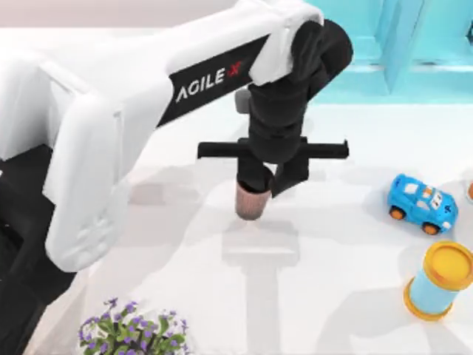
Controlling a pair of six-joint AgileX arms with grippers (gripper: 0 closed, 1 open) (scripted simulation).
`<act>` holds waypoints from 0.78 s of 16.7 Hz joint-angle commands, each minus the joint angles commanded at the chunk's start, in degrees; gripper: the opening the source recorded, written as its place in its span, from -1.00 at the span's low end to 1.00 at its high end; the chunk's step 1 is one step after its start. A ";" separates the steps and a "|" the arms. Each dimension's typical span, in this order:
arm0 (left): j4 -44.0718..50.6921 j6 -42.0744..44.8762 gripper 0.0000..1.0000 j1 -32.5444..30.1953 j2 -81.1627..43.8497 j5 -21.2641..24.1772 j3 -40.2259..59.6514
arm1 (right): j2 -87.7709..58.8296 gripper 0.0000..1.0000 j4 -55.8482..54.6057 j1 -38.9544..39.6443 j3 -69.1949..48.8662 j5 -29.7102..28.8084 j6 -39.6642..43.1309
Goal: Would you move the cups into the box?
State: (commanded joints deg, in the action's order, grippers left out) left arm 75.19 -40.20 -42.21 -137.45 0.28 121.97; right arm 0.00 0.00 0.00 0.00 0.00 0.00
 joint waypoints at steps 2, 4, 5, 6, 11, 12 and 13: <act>2.41 2.55 -1.00 2.52 5.69 -0.02 -2.07 | 0.00 1.00 0.00 0.00 0.00 0.00 0.00; 5.07 5.19 -1.00 5.11 10.75 -0.06 -4.21 | 0.00 1.00 0.00 0.00 0.00 0.00 0.00; 6.18 6.26 -1.00 6.15 12.36 -0.08 -5.08 | 0.00 1.00 0.00 0.00 0.00 0.00 0.00; 6.98 6.97 -1.00 6.83 13.37 -0.08 -5.67 | 0.00 1.00 0.00 0.00 0.00 0.00 0.00; 7.15 7.41 -1.00 6.95 13.66 -0.17 -5.71 | 0.00 1.00 0.00 0.00 0.00 0.00 0.00; 6.78 8.06 -1.00 7.60 13.94 -0.26 -5.74 | 0.00 1.00 0.00 0.00 0.00 0.00 0.00; 6.15 9.29 -1.00 8.84 14.46 -0.39 -5.80 | 0.00 1.00 0.00 0.00 0.00 0.00 0.00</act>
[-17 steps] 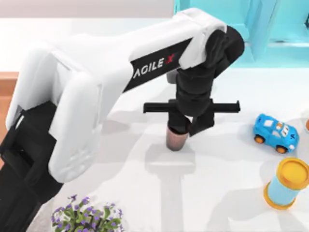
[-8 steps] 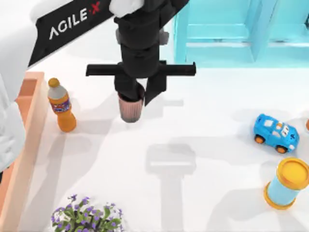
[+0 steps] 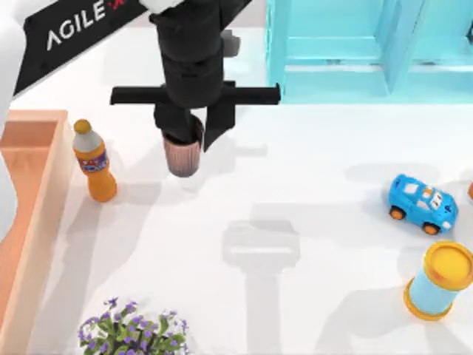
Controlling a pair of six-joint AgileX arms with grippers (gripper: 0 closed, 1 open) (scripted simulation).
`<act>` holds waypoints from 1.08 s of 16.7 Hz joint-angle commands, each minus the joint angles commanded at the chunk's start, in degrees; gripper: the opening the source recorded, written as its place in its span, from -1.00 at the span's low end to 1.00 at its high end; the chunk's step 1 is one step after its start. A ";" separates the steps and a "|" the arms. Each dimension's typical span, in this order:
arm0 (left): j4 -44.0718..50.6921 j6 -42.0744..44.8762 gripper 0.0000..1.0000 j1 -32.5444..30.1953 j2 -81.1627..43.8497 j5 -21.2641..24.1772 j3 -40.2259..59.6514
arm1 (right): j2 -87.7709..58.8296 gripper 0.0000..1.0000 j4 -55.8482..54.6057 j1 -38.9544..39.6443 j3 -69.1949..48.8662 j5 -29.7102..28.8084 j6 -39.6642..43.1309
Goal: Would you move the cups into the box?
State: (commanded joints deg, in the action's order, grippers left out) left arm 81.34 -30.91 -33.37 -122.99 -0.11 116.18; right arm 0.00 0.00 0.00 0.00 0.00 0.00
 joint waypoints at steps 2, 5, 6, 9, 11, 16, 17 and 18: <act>-1.79 3.98 -1.00 4.15 1.87 -0.30 -0.08 | 0.00 1.00 0.00 0.00 0.00 0.00 0.00; -4.61 12.44 -1.00 13.61 5.93 -0.48 -0.85 | 0.00 1.00 0.00 0.00 0.00 0.00 0.00; -5.07 15.65 -1.00 17.43 7.20 -0.37 -1.62 | 0.00 1.00 0.00 0.00 0.00 0.00 0.00; -4.83 25.67 -1.00 29.42 11.03 0.63 -5.27 | 0.00 1.00 0.00 0.00 0.00 0.00 0.00; -3.36 32.16 -1.00 36.68 13.61 1.67 -8.46 | 0.00 1.00 0.00 0.00 0.00 0.00 0.00; 3.28 44.21 -1.00 46.78 18.07 3.90 -16.15 | 0.00 1.00 0.00 0.00 0.00 0.00 0.00; 4.39 45.48 -1.00 47.26 18.43 4.11 -17.21 | 0.00 1.00 0.00 0.00 0.00 0.00 0.00; 5.09 46.18 -1.00 47.39 18.60 4.21 -17.82 | 0.00 1.00 0.00 0.00 0.00 0.00 0.00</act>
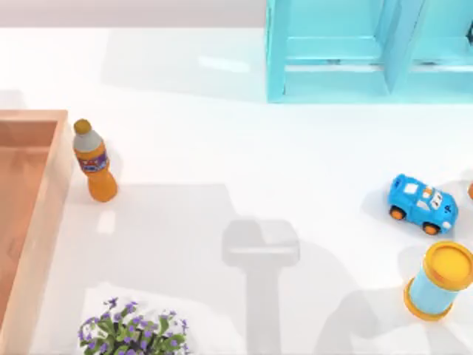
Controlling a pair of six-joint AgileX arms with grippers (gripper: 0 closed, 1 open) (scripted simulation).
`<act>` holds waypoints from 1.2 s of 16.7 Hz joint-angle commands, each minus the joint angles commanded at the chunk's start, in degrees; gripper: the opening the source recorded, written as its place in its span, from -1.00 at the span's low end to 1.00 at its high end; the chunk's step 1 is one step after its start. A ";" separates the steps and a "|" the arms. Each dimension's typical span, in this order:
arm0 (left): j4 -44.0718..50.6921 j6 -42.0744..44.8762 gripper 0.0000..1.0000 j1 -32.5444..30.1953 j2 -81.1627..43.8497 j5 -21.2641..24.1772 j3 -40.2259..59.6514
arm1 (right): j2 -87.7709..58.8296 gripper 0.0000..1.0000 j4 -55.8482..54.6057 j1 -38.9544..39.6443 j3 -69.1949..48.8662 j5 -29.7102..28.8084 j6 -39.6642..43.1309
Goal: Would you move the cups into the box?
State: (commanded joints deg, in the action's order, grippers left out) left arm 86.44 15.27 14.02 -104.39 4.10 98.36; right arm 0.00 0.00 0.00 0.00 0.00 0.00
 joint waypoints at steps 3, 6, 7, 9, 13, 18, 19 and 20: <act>0.21 0.19 -1.00 0.01 0.04 0.03 -0.17 | 0.00 1.00 0.00 0.00 0.00 0.00 0.00; -0.82 0.21 -1.00 -0.08 -0.21 -0.17 -0.91 | 0.00 1.00 0.00 0.00 0.00 0.00 0.00; -2.14 0.21 -1.00 0.04 -0.09 -0.13 -2.19 | 0.00 1.00 0.00 0.00 0.00 0.00 0.00; -5.36 0.33 -1.00 0.23 0.12 -0.01 -5.64 | 0.00 1.00 0.00 0.00 0.00 0.00 0.00; -12.70 0.82 -1.00 0.67 0.16 0.00 -13.11 | 0.00 1.00 0.00 0.00 0.00 0.00 0.00; -14.49 0.94 -1.00 0.76 0.13 -0.01 -15.01 | 0.00 1.00 0.00 0.00 0.00 0.00 0.00; -14.49 0.94 -1.00 0.76 0.13 -0.01 -15.01 | 0.00 1.00 0.00 0.00 0.00 0.00 0.00; -14.49 0.94 -0.85 0.76 0.13 -0.01 -15.01 | 0.00 1.00 0.00 0.00 0.00 0.00 0.00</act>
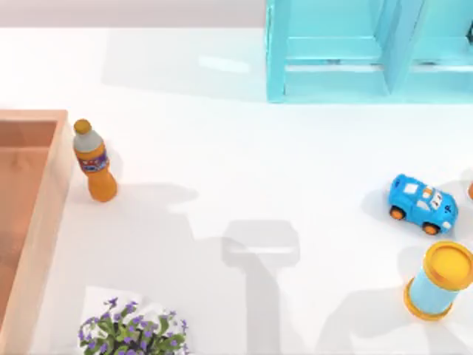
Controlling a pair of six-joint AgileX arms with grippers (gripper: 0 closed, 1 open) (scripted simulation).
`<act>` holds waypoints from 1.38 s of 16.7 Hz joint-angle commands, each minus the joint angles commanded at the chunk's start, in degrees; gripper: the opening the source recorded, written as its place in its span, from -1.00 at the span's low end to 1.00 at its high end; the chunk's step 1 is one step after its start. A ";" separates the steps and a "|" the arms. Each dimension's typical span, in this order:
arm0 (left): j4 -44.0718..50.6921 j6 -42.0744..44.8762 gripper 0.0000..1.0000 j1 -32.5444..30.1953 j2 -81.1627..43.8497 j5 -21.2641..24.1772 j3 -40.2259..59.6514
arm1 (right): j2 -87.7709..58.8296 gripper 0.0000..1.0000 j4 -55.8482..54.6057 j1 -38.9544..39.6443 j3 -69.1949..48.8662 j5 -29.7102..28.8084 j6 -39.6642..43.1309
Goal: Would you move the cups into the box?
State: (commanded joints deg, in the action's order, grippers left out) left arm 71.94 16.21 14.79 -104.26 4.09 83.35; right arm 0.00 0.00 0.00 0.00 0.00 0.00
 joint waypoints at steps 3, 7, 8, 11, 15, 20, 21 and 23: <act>0.00 0.00 -0.40 0.00 0.00 0.00 0.00 | 0.00 1.00 0.00 0.00 0.00 0.00 0.00; 0.00 0.00 0.21 0.00 0.00 0.00 0.00 | 0.00 1.00 0.00 0.00 0.00 0.00 0.00; 0.00 0.00 0.36 0.00 0.00 0.00 0.00 | 0.00 1.00 0.00 0.00 0.00 0.00 0.00; 0.00 0.00 0.81 0.00 0.00 0.00 0.00 | 0.00 1.00 0.00 0.00 0.00 0.00 0.00; 0.00 0.00 1.00 0.00 0.00 0.00 0.00 | 0.00 1.00 0.00 0.00 0.00 0.00 0.00; 0.00 0.00 1.00 0.00 0.00 0.00 0.00 | 0.00 1.00 0.00 0.00 0.00 0.00 0.00; 0.01 0.00 1.00 -0.10 -0.01 0.00 0.01 | 0.00 1.00 0.00 0.00 0.00 0.00 0.00; 0.94 -0.03 1.00 -0.05 -0.22 0.00 0.95 | 0.00 1.00 0.00 0.00 0.00 0.00 0.00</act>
State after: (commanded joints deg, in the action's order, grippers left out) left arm 72.89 16.18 14.73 -104.48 4.09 84.31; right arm 0.00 0.00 0.00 0.00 0.00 0.00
